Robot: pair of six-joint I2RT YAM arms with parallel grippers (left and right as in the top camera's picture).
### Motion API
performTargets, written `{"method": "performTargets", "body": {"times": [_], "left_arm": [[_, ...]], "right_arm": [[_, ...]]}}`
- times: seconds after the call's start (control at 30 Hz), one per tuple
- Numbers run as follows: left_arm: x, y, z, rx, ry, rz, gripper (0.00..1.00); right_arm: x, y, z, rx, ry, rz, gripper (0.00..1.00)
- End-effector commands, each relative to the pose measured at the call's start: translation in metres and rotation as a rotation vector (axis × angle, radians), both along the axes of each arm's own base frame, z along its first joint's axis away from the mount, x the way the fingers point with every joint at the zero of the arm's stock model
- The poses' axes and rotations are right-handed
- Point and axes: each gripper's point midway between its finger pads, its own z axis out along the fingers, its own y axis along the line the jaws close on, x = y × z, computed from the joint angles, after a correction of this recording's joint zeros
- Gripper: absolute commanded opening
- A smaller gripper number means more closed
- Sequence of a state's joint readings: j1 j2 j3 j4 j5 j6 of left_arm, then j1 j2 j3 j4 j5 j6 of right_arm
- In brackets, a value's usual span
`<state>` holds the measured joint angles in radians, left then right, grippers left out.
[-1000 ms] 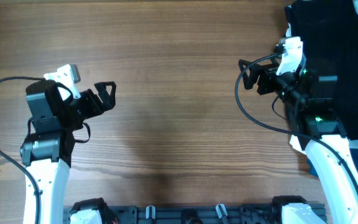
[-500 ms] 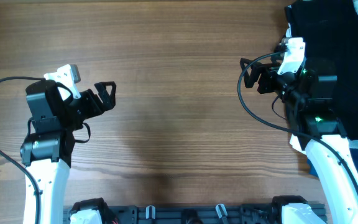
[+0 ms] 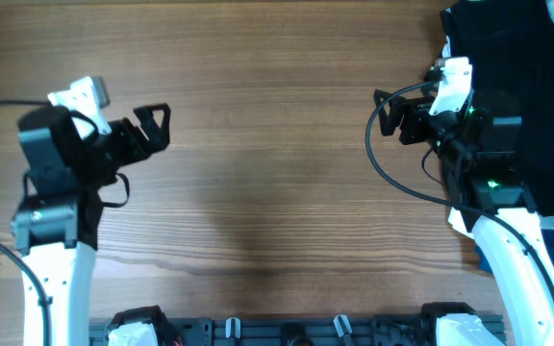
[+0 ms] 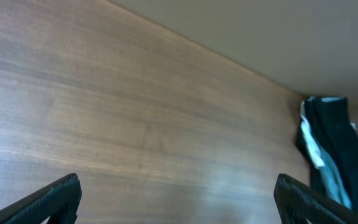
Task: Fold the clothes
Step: 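Move the right gripper toward the black trousers on the clothes pile, then grasp the black trousers on top of the pile with the right gripper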
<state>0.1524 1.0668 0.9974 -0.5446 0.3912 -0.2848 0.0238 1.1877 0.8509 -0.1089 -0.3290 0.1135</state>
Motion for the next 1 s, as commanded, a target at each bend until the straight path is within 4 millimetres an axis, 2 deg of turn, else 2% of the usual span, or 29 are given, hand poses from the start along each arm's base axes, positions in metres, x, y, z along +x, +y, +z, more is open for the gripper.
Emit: {"method": "performTargets", "body": {"times": [0.0,0.07,0.17,0.3,0.33,0.37,0.4,0.43,0.63,0.77,0.83,0.9,0.97], "left_arm": [[0.012,-0.001,0.026,-0.014,-0.006,-0.006,1.0],[0.018,0.0,0.022,-0.017,0.016,-0.006,1.0],[0.026,-0.002,0.003,-0.039,0.078,-0.021,1.0],[0.03,-0.007,-0.015,-0.07,0.136,-0.048,1.0],[0.031,-0.007,-0.019,-0.073,0.149,-0.049,1.0],[0.031,-0.007,-0.021,-0.074,0.158,-0.048,1.0],[0.03,-0.007,-0.024,-0.076,0.169,-0.047,1.0],[0.029,-0.007,-0.025,-0.077,0.175,-0.046,1.0],[0.038,-0.006,-0.015,-0.067,0.118,-0.048,1.0],[0.044,-0.005,-0.009,-0.061,0.079,-0.049,1.0],[0.046,-0.005,-0.007,-0.073,0.074,-0.04,1.0],[0.05,-0.005,-0.001,-0.074,0.044,-0.037,1.0],[0.053,-0.004,0.003,-0.07,0.023,-0.037,1.0]], "right_arm": [[0.015,-0.015,0.036,-0.093,-0.101,-0.064,0.99],[0.022,-0.024,0.054,-0.12,-0.122,-0.112,1.0],[0.04,-0.037,0.069,-0.17,-0.107,-0.173,1.0],[0.07,-0.039,0.057,-0.198,-0.056,-0.167,1.0],[0.076,-0.03,0.053,-0.174,-0.053,-0.12,1.0],[0.075,-0.01,0.05,-0.123,-0.055,-0.012,1.0],[0.072,0.002,0.05,-0.089,-0.054,0.054,1.0],[0.072,0.002,0.05,-0.088,-0.054,0.055,1.0],[0.081,-0.03,0.048,-0.227,-0.067,-0.095,1.0],[0.083,-0.036,0.052,-0.281,-0.093,-0.107,1.0],[0.086,-0.045,0.065,-0.328,-0.114,-0.145,1.0],[0.088,-0.049,0.09,-0.352,-0.152,-0.154,1.0],[0.089,-0.056,0.101,-0.35,-0.17,-0.171,1.0]]}}
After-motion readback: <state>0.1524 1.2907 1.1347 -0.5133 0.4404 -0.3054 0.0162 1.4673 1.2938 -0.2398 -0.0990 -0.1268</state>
